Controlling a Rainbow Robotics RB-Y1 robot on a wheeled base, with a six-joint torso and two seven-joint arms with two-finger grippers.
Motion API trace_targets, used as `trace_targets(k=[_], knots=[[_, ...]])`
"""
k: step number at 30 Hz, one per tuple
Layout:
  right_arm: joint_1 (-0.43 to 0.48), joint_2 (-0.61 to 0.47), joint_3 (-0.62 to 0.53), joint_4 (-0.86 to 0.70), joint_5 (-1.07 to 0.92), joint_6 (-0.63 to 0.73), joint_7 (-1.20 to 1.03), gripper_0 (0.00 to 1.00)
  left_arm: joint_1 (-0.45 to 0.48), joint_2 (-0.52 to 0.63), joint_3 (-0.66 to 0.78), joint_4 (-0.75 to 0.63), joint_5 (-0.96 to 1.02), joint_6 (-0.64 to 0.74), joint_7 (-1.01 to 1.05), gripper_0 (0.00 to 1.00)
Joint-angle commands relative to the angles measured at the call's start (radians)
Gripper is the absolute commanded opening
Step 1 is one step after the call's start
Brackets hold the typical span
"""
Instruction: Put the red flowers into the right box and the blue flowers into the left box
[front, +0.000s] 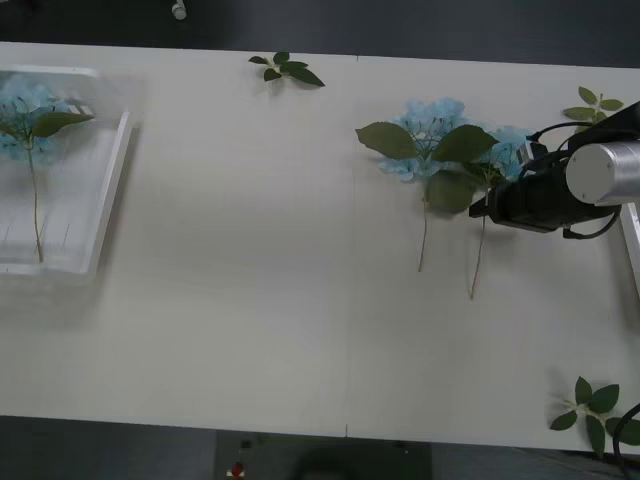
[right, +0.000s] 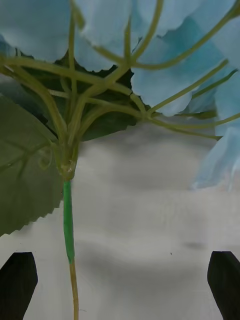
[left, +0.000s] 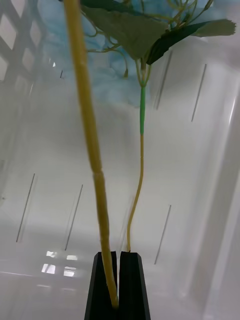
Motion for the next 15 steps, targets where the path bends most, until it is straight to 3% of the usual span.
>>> trace_targets(k=[1,10,11,12,13,14,15], knots=[[-0.031,0.003,0.015,-0.004,0.023,-0.006,-0.025,1.0,-0.058,0.004,-0.026,-0.004,-0.103,0.0,0.204,0.0],[-0.045,0.029,0.133,0.01,0.053,-0.108,-0.025,1.0,-0.082,-0.075,-0.041,0.007,-0.239,0.0,0.317,0.0],[-0.048,0.034,0.133,0.016,0.057,-0.108,-0.023,0.77,-0.082,-0.079,-0.041,0.01,-0.241,0.0,0.317,0.0],[-0.049,0.037,0.133,0.017,0.059,-0.11,-0.022,0.41,-0.082,-0.082,-0.041,0.008,-0.241,0.0,0.32,0.0],[-0.051,0.04,0.135,0.017,0.062,-0.108,-0.02,0.13,-0.082,-0.082,-0.041,0.008,-0.241,0.0,0.32,0.0],[-0.054,0.044,0.135,0.017,0.068,-0.108,-0.016,0.0,-0.082,-0.085,-0.041,0.011,-0.244,-0.002,0.322,0.0],[-0.054,0.046,0.135,0.017,0.071,-0.108,-0.016,0.0,-0.082,-0.089,-0.041,0.013,-0.242,-0.002,0.322,0.0]])
